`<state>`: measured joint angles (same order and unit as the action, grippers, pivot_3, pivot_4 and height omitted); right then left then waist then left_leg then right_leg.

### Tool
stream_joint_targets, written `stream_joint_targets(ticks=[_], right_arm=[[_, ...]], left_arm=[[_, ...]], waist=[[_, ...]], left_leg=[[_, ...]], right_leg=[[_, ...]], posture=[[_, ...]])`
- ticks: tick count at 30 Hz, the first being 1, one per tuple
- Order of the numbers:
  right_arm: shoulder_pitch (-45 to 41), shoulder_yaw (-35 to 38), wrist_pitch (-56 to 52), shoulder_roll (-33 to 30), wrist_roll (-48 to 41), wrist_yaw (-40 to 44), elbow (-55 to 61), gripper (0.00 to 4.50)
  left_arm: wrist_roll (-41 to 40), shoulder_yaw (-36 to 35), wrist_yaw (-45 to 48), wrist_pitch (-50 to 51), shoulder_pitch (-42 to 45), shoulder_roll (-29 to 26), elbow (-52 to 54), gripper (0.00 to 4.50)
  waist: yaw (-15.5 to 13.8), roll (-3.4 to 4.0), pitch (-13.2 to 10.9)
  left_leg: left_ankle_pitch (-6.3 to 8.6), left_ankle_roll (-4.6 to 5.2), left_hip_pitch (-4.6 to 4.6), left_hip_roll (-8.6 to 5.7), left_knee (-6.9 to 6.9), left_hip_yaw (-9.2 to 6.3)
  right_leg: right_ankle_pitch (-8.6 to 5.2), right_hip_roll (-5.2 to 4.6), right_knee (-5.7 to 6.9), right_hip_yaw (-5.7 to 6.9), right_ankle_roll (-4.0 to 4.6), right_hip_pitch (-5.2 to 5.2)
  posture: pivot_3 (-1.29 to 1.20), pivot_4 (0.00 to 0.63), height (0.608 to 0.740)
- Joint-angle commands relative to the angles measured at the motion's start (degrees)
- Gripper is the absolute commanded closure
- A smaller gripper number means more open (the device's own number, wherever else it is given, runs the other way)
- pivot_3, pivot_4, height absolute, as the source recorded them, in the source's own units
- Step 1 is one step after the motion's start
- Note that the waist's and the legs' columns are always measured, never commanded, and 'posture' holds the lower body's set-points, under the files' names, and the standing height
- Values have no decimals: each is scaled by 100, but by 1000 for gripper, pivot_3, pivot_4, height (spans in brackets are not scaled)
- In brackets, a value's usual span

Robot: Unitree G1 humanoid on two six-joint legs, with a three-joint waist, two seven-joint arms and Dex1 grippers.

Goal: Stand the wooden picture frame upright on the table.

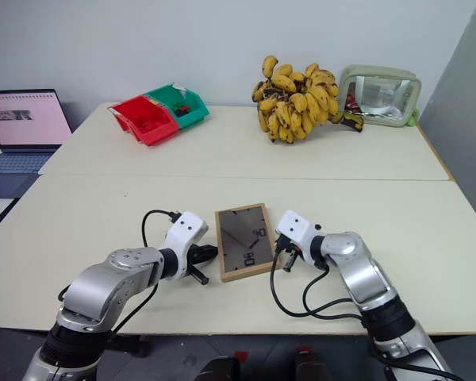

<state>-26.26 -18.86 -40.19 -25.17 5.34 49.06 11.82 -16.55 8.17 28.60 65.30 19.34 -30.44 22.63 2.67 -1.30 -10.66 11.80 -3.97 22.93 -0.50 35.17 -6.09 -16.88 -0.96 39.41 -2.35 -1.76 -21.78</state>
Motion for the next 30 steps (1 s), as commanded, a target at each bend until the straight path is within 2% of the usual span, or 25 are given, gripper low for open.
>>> stream_joint_targets(ticks=[1, 4, 8, 13, 17, 30], right_arm=[[-38, -109, 20, -373, -136, 319, 435, 4500], [-228, -78, 179, -491, -37, 182, 55, 4500], [-604, -56, 407, -133, -72, -139, -536, 4500], [-977, -197, 583, 324, -78, -305, -1048, 4500], [-928, -264, 619, 283, -87, -192, -962, 4500], [-668, -173, 379, 88, -177, -148, -556, 4500]], left_arm=[[-57, 392, 287, -205, -32, -134, -4, 4473], [117, 309, 434, -550, 5, -515, -333, 4473], [187, 323, 588, -912, 218, -641, -734, 4473], [450, 589, 617, -1461, 890, -327, -1591, 4473], [662, 778, 667, -1772, 1051, -151, -1868, 4473], [868, 843, 916, -1876, 1083, 83, -1973, 4473]], waist=[[-12, 0, 0], [-32, -1, 0], [9, 0, 0], [-4, 0, 0], [-47, 0, 0], [-82, 1, 1]], left_leg=[[0, 0, -1, -1, 0, 0], [0, 0, -2, -1, 0, -3], [0, 0, -9, 4, -3, 4], [-2, 1, -8, 3, -3, -5], [-1, 1, -4, 4, -2, -5], [-1, 1, -6, 3, -2, -9]], right_leg=[[0, 0, -4, 0, 0, 2], [0, 0, -16, 4, -1, 10], [0, 4, -23, -1, 0, 12], [1, 32, -23, 3, 1, 14], [4, 21, -28, 1, -3, 16], [5, 21, -29, 3, -4, 21]], posture=[[0, 150, 740], [0, 150, 740], [0, 150, 740], [0, 150, 740], [0, 150, 740], [0, 150, 740]])
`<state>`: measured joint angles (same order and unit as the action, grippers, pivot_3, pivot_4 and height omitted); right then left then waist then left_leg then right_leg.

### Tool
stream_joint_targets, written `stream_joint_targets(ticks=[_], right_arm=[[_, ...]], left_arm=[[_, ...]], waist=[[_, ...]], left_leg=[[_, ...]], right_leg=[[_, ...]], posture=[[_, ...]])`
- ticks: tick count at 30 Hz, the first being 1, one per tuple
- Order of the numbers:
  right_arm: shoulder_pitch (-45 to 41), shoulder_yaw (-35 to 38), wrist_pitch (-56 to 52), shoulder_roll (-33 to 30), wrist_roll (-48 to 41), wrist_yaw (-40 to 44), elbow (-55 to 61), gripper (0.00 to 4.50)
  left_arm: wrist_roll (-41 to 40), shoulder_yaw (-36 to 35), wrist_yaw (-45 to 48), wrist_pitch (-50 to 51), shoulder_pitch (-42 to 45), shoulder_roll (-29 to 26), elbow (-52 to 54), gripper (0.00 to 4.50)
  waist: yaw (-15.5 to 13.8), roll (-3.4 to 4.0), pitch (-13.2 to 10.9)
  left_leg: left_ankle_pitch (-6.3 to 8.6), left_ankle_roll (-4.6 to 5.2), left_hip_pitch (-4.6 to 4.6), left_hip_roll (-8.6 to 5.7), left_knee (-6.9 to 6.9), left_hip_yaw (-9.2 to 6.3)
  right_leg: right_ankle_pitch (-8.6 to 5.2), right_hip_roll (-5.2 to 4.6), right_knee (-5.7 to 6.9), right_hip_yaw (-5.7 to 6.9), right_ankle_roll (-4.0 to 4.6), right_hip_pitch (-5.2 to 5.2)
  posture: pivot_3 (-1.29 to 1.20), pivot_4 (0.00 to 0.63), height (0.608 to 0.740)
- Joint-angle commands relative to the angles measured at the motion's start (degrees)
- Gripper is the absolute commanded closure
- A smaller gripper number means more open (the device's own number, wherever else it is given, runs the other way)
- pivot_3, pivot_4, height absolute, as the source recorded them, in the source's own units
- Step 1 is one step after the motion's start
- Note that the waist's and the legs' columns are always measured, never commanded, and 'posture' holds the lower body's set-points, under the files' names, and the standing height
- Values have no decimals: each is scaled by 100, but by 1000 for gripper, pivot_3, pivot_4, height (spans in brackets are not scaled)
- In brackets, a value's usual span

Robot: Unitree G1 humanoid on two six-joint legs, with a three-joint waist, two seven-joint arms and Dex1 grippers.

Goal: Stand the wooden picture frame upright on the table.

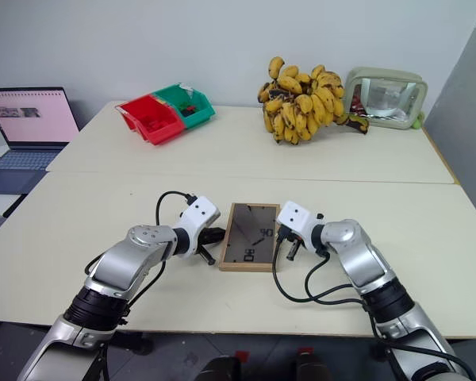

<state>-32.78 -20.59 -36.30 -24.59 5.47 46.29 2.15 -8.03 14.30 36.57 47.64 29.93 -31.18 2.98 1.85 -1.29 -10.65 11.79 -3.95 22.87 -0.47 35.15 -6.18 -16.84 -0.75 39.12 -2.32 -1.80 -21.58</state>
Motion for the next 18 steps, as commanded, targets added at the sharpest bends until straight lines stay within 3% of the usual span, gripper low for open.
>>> stream_joint_targets(ticks=[1, 18], right_arm=[[6, 7, -60, 16, -213, 150, 480, 4500], [356, 61, -341, -449, -288, 257, 1061, 4500]], left_arm=[[28, 244, 136, -111, 40, 188, -13, 4473], [-167, 523, 519, 645, -186, 253, 1242, 4473]], waist=[[-2, 0, 0], [-2, 0, 0]], left_leg=[[0, 0, 0, -1, 0, 0], [1, 1, 2, -2, -1, -3]], right_leg=[[0, 0, 0, 0, 0, 1], [-1, -2, -6, 3, -2, 3]], posture=[[0, 150, 740], [0, 150, 740]])
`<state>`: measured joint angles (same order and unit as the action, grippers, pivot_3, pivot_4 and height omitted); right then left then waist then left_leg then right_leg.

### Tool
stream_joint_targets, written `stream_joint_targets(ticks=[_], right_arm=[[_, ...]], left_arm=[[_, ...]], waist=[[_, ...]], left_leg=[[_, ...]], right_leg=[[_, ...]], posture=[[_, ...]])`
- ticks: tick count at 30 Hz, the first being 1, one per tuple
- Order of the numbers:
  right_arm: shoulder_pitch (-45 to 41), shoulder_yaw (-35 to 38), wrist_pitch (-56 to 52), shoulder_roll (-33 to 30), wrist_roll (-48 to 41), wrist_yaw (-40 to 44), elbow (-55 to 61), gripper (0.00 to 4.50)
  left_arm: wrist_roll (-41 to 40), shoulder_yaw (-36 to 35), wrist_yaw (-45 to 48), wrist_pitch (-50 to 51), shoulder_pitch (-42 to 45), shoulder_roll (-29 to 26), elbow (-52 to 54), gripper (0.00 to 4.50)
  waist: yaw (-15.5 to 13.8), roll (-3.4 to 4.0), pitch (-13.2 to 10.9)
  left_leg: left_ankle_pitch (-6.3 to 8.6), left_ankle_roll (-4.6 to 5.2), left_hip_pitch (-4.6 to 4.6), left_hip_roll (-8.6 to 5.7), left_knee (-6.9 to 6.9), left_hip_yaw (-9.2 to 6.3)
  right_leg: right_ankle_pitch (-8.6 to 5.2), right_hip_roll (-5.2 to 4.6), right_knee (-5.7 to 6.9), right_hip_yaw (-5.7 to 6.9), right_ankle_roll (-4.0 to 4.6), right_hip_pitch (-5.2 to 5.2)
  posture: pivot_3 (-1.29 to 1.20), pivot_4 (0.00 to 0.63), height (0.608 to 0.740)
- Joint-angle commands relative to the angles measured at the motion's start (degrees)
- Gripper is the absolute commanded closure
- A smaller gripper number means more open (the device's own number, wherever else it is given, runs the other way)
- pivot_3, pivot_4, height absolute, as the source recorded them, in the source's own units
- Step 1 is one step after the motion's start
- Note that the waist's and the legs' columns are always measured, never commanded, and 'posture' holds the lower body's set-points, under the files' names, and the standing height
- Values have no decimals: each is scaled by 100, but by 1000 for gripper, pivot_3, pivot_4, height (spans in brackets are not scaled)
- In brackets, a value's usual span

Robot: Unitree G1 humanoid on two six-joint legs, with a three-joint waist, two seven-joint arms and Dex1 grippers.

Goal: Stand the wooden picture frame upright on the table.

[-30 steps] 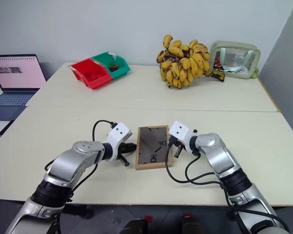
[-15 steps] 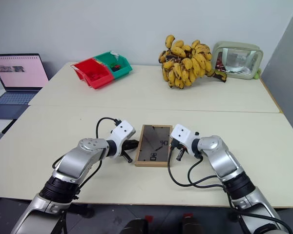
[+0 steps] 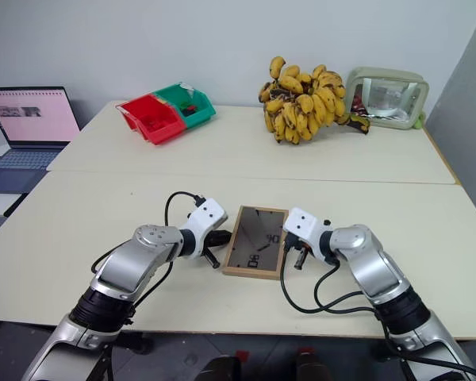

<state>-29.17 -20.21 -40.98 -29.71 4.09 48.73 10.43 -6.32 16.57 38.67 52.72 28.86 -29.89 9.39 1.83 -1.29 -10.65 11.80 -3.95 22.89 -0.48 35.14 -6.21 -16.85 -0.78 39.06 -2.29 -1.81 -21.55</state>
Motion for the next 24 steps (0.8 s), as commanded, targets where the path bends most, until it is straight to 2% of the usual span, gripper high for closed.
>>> stream_joint_targets(ticks=[1, 9, 15, 18, 20, 22, 24], right_arm=[[-1, 26, 162, 44, -135, -3, 194, 4500], [51, 145, 463, -254, -122, 122, -152, 4500], [-74, 220, 687, -427, -92, 137, -500, 4500], [-182, 226, 834, -365, -93, 88, -741, 4500], [-240, 207, 970, -288, -123, 92, -913, 4500], [-279, 197, 1085, -221, -168, 128, -1059, 4500], [-284, 198, 1169, -156, -187, 125, -1223, 4500]], left_arm=[[-320, 321, 318, 163, -107, 100, 676, 4473], [6, 320, 253, -231, -301, -205, 419, 4473], [-135, -442, 265, -330, -496, -567, 203, 4473], [-1268, -1514, 607, 603, -658, -387, 591, 4473], [-2473, -2401, 1213, 1731, -759, -448, 898, 4103], [-3002, -2723, 1560, 2149, -922, -742, 1034, 3753], [-3340, -3110, 1486, 2829, -843, -734, 841, 3417]], waist=[[0, 0, 0], [-9, 0, 0], [7, 0, 0], [93, 0, 0], [121, -1, -1], [149, -3, -2], [143, -2, -2]], left_leg=[[0, 0, 0, 0, 0, 0], [0, 0, -1, -1, 0, 2], [0, 0, -2, 2, 0, 1], [0, 0, -4, 9, -2, 8], [0, 0, -1, 11, -2, 3], [0, 0, 3, 14, -1, 2], [0, 0, 1, 13, -3, 0]], right_leg=[[0, 0, 0, 0, 0, 0], [0, 0, -2, -1, 0, 2], [0, 0, -3, 0, 0, 1], [0, 1, -1, -6, 0, -3], [-1, 1, 2, -1, 0, -8], [-3, 10, 3, 1, -3, -12], [-3, 13, 5, 1, -2, -10]], posture=[[0, 150, 740], [0, 150, 740], [0, 150, 740], [0, 150, 740], [0, 150, 740], [0, 150, 740], [0, 150, 740]])
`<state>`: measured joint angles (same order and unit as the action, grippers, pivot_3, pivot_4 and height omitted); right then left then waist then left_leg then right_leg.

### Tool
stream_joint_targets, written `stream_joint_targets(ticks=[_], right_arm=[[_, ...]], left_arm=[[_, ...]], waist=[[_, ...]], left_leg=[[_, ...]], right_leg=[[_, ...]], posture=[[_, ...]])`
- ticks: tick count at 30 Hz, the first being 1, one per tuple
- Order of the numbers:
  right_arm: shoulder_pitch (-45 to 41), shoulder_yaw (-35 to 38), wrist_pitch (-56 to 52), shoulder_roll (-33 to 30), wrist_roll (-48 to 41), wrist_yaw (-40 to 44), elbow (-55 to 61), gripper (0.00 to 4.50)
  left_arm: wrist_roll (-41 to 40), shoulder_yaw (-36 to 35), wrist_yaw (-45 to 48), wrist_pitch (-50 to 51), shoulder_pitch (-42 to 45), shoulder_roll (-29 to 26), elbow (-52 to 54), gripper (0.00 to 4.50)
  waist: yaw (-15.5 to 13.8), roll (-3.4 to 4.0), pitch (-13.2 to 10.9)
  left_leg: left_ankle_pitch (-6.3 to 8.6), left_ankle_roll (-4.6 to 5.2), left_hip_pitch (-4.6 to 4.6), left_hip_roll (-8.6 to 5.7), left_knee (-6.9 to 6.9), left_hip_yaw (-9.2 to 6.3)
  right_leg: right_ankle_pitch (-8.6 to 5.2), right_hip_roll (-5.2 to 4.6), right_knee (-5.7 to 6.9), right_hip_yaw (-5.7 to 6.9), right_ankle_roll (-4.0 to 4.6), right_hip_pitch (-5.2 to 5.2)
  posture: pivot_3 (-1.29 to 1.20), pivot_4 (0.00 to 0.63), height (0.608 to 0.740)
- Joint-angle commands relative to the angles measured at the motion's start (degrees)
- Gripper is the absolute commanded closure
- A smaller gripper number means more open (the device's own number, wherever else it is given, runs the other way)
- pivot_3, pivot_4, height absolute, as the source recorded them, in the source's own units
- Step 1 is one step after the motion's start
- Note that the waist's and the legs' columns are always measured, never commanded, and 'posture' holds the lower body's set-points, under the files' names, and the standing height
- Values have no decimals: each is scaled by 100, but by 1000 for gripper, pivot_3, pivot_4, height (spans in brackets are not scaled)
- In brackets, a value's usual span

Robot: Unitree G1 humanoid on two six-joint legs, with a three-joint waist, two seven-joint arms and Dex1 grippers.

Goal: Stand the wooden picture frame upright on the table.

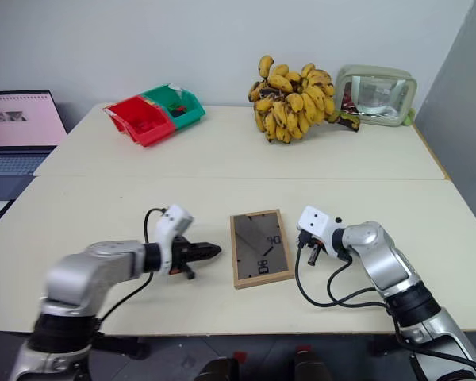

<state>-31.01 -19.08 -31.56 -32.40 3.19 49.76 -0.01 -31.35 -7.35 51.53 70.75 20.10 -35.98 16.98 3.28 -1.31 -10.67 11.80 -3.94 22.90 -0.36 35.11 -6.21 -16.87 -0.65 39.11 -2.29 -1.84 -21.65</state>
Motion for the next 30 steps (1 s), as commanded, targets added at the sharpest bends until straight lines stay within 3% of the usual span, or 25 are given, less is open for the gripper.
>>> stream_joint_targets(ticks=[1, 3, 8, 12, 18, 30], right_arm=[[-92, 71, 290, 124, -78, 13, -252, 4500], [-82, 53, 377, 142, -57, 24, -358, 4500], [-115, 42, 476, 208, -25, 36, -474, 4500], [-92, 2, 495, 296, 13, -29, -497, 4500], [-33, -49, 385, 484, 51, -161, -406, 4500], [134, -198, -187, 934, 33, -466, 163, 4500]], left_arm=[[-1008, -998, 149, 1508, 161, -24, -89, 3262], [-1494, -1337, 127, 2084, 239, -8, -447, 2949], [-2262, -1519, -682, 2175, 29, 193, -1035, 1932], [-2296, -1559, -1417, 2175, -78, 662, -1095, 1066], [-2350, -1599, -1988, 2175, -104, 1158, -1197, 105], [-2135, -1200, -2412, 2159, -87, 1810, -1311, 105]], waist=[[-4, 0, 0], [-4, -1, 0], [0, -2, 1], [-7, -3, 3], [6, -4, 4], [-21, -3, 31]], left_leg=[[0, 0, 0, 1, 0, 1], [0, 0, -7, -3, 2, 1], [0, 0, -14, 3, 2, 1], [0, -1, -14, 4, 2, 2], [0, -2, -20, 2, 1, 7], [0, -3, -24, -3, -1, 5]], right_leg=[[0, 0, -1, -1, 0, 2], [0, 0, -3, -1, -1, 13], [0, 0, -2, -2, 0, 15], [3, -24, -3, -5, 5, 15], [3, -25, -1, -7, 5, 17], [3, -30, -4, -7, 4, 24]], posture=[[0, 150, 740], [0, 150, 740], [0, 150, 740], [0, 150, 740], [0, 150, 740], [0, 150, 740]])
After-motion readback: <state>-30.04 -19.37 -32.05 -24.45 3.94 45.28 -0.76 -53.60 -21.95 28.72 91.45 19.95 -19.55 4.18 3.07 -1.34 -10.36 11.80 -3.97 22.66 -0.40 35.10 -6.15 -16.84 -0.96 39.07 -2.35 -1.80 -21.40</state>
